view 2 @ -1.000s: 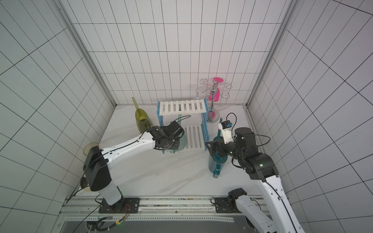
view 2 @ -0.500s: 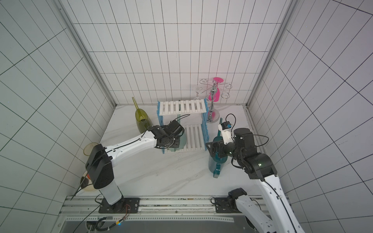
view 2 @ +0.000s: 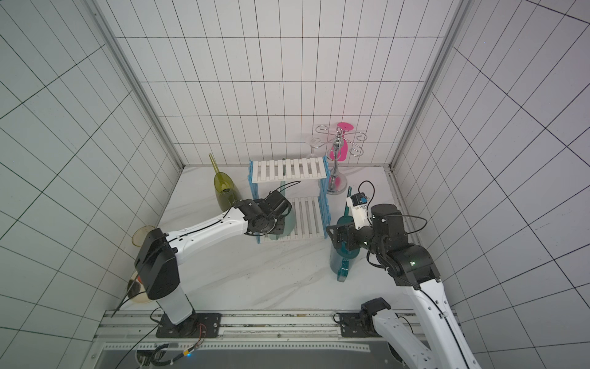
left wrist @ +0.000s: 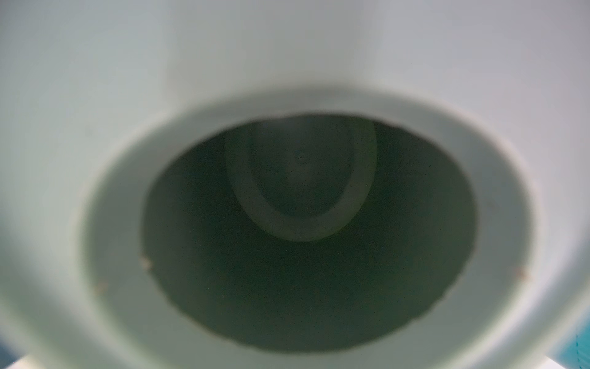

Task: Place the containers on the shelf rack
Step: 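Place the container on the shelf.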

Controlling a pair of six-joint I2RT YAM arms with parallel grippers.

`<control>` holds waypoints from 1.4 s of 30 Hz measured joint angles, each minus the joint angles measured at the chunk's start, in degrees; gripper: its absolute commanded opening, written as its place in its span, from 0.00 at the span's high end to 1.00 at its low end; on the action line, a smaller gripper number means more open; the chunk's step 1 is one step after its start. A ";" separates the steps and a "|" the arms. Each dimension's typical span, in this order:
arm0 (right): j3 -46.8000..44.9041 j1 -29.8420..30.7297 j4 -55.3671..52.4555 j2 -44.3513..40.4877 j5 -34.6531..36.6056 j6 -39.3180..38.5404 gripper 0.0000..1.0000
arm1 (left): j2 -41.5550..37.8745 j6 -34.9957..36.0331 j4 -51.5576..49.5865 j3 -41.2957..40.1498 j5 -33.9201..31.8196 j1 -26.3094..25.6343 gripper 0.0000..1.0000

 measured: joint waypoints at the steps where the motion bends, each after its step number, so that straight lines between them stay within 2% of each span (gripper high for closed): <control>1: 0.00 0.00 0.02 0.00 0.02 0.07 0.01 | -0.07 -0.02 0.04 -0.07 0.00 0.00 0.70; 6: 0.00 0.00 0.00 0.00 0.04 0.17 0.01 | -0.13 -0.24 0.44 -0.26 0.02 0.00 0.66; 7: 0.00 0.00 0.02 0.00 0.04 0.20 0.01 | -0.13 -0.28 0.55 -0.31 0.02 0.00 0.62; 10: 0.00 0.00 0.02 -0.04 0.04 0.31 0.01 | -0.20 -0.50 0.59 -0.52 0.00 -0.07 0.61; 12: 0.00 0.00 0.02 -0.09 0.04 0.31 0.01 | -0.22 -0.72 0.61 -0.68 0.02 -0.11 0.56; 22: -0.04 0.00 0.04 -0.15 0.04 0.31 0.01 | -0.66 -0.83 0.50 -0.79 -0.02 -0.50 0.55; 24: -0.24 0.00 0.13 -0.24 0.04 0.31 0.01 | -1.14 -0.94 0.37 -0.79 -0.15 -0.70 0.51; 33: -0.76 0.00 0.33 -0.48 0.07 0.31 0.01 | -5.88 -1.01 -0.72 -2.05 -0.72 -1.46 0.46; 37: -0.76 0.00 0.35 -1.11 0.04 0.50 0.01 | -8.02 -1.05 -1.40 -3.89 -1.25 -1.57 0.42; 42: -1.36 0.00 0.04 -2.67 0.50 2.14 0.01 | -12.02 -1.16 -3.15 -6.43 -1.86 -1.92 0.29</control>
